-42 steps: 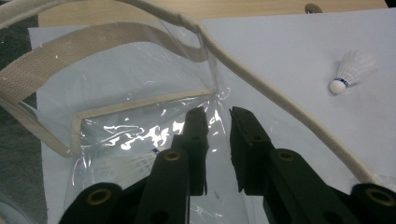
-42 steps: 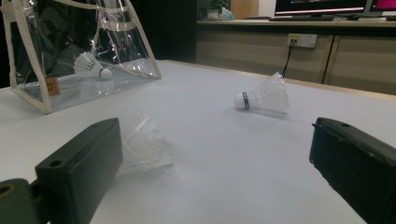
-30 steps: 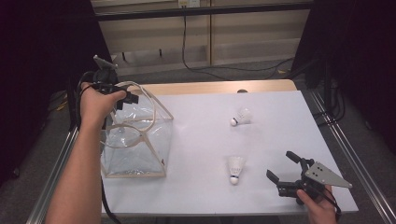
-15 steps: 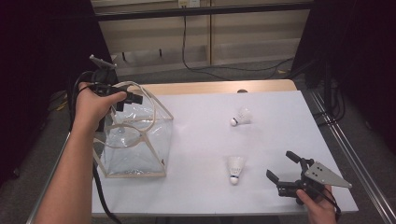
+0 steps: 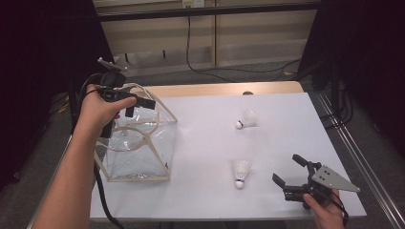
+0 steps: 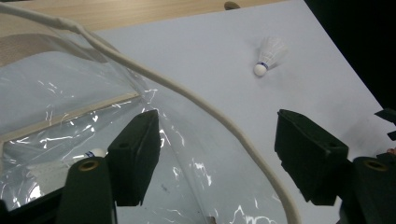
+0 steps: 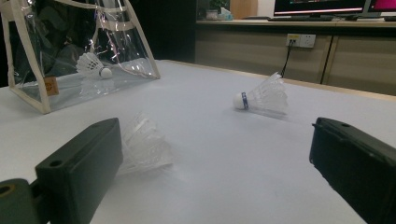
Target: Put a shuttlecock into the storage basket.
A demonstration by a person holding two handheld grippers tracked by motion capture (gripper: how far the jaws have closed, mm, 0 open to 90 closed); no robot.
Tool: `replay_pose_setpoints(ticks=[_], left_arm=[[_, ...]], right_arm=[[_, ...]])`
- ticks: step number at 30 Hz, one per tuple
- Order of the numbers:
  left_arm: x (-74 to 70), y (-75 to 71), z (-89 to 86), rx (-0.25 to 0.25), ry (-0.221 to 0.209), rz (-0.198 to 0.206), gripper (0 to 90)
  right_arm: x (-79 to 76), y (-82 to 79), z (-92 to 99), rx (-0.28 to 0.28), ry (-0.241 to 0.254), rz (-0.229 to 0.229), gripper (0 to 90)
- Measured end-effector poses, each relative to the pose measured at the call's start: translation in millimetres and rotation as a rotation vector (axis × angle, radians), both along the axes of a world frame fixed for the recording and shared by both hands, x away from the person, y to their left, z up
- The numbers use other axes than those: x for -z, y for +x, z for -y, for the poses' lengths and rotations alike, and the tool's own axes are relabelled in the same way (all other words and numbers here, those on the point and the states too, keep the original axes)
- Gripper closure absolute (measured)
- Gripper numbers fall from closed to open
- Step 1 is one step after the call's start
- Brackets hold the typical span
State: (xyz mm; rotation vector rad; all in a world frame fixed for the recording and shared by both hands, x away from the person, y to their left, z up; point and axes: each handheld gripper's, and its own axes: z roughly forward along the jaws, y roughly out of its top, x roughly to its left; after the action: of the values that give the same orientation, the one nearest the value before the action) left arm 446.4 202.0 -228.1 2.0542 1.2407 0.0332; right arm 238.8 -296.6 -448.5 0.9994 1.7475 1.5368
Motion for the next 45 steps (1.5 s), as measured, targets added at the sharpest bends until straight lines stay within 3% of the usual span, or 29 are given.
replay_pose_setpoints(ticks=[10,23,45], left_arm=[[-3.0,-8.4,13.7,0.07,-0.028,0.012,22.1],[-6.1,-14.9,25.6,0.131,-0.046,0.042,19.9],[-2.0,-26.6,51.2,0.227,-0.064,0.05,18.6]], right_arm=[[-0.1,-0.3,0.1,0.0,0.003,0.0,2.3],[-0.2,-0.3,0.2,-0.001,0.003,-0.001,2.3],[-0.4,-0.6,-0.1,-0.002,0.004,0.0,2.3]])
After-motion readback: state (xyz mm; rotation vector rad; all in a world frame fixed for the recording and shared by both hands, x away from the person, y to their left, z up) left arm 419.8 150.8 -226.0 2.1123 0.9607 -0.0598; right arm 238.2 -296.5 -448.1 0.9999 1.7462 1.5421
